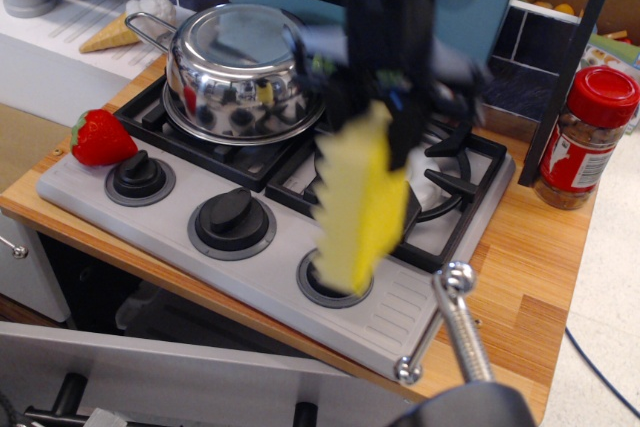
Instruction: Wipe pot with sponge
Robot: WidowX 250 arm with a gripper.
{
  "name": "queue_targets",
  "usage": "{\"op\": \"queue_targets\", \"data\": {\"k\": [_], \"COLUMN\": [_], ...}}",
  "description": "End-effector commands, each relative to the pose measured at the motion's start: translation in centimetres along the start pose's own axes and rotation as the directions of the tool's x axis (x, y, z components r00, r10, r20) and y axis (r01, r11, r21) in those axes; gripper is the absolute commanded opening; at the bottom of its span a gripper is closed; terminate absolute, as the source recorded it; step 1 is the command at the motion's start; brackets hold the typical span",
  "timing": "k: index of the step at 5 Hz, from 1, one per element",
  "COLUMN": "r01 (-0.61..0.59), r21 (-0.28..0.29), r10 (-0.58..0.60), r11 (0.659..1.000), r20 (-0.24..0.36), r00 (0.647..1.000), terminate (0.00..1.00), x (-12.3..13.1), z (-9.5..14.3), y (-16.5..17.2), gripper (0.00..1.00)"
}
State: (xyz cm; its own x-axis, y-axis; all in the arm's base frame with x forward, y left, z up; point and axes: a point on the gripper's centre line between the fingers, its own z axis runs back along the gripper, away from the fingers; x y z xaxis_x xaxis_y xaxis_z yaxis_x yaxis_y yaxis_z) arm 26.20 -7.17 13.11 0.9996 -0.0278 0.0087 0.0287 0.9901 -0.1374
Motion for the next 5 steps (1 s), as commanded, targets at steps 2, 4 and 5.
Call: {"op": "queue_targets", "data": {"k": [2, 4, 5], "r01": [0.241, 0.344, 0.363], "r21": [-0.038, -0.009, -0.009], "r10": [-0.243, -0.343, -0.362], "r11": [0.970, 0.939, 0.932], "r20": [-0.028, 0.026, 0.039], "r00": [0.970, 0.939, 0.931], "terminate": [0.00, 0.00, 0.00], "x": [5.0, 5.9, 6.8], "z": [10.3, 9.3, 8.1], "y": [7.7, 10.5, 11.8], "gripper": [0.00, 0.00, 0.00]}}
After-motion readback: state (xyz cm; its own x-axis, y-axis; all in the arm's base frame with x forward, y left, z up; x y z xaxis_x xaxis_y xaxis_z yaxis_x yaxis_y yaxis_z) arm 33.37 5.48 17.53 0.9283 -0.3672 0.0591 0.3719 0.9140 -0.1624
